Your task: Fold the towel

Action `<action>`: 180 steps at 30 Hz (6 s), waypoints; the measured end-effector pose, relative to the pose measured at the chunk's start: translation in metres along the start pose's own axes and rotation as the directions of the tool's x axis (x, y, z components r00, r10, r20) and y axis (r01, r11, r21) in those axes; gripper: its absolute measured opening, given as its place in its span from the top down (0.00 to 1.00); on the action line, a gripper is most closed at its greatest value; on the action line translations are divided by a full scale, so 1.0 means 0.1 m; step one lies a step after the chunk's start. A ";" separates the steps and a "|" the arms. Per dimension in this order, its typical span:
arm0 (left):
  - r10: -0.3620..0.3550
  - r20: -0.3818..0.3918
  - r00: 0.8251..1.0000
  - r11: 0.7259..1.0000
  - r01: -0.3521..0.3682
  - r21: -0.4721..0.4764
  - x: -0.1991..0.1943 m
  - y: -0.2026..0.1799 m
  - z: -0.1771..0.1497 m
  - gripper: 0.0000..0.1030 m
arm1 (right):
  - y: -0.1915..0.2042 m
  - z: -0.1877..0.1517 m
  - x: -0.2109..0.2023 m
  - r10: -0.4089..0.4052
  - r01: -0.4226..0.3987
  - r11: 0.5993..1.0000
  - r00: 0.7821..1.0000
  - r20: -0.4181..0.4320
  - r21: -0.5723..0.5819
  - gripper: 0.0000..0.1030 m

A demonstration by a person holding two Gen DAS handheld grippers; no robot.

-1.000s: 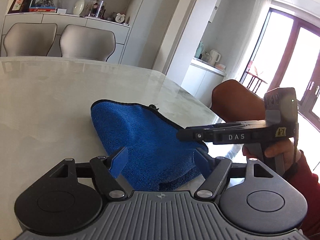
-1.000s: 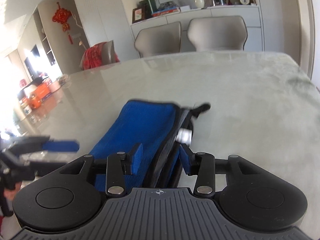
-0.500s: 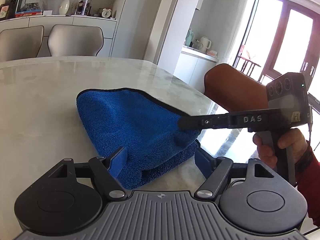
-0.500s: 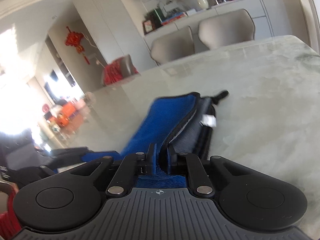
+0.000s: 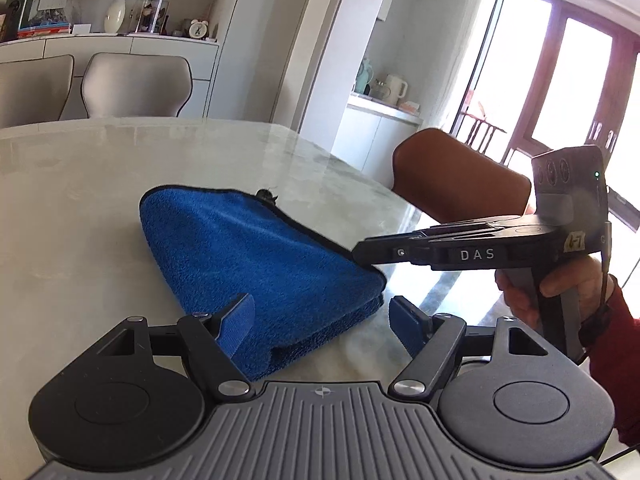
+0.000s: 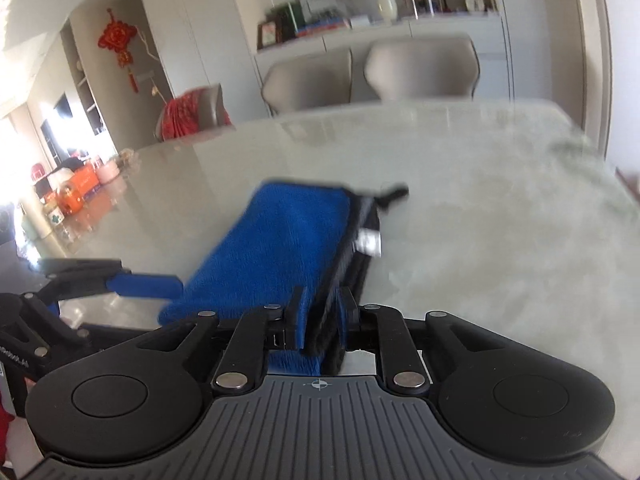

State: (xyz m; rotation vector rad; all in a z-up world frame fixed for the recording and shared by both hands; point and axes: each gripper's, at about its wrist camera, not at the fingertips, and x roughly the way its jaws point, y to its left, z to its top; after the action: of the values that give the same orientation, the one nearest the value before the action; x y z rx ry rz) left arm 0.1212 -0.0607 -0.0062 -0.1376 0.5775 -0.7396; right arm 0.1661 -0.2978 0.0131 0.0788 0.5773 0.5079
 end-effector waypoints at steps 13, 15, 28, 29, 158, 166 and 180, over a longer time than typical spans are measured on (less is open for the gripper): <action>-0.010 -0.077 0.997 1.000 0.008 -0.018 0.11 0.04 -0.07 0.24 | 0.04 -0.16 0.22 0.064 -0.062 0.998 0.987 -0.151 0.020 0.80; -0.006 -0.076 0.997 1.000 0.004 -0.023 0.13 0.06 -0.07 0.23 | 0.09 -0.14 0.19 0.051 -0.054 0.998 0.984 -0.171 -0.013 0.80; 0.027 -0.085 0.996 1.000 -0.026 0.012 0.19 0.04 -0.11 0.22 | -0.14 0.46 0.80 -0.081 0.078 0.992 0.996 -0.025 -0.096 0.69; 0.025 -0.085 0.996 1.000 -0.025 0.010 0.19 0.04 -0.11 0.21 | -0.17 0.47 0.87 -0.075 0.071 0.994 0.997 -0.037 -0.085 0.69; 0.653 0.005 0.758 0.754 -0.649 -0.098 -0.58 -0.68 -1.01 0.01 | 0.97 -1.37 -0.85 -0.521 0.504 0.850 0.848 0.097 0.154 0.00; 0.658 0.011 0.753 0.751 -0.655 -0.084 -0.58 -0.69 -0.99 0.01 | 0.99 -1.36 -0.82 -0.528 0.515 0.846 0.845 0.088 0.135 0.00; 0.664 0.017 0.748 0.747 -0.661 -0.073 -0.58 -0.69 -1.00 0.01 | 0.99 -1.37 -0.83 -0.531 0.517 0.845 0.843 0.091 0.139 0.00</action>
State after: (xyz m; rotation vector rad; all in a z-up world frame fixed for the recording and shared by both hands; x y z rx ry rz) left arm -0.0082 -0.0650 -0.0420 0.0029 0.5586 -0.0149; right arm -0.0111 -0.2604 -0.0391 0.0529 0.4752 -0.0678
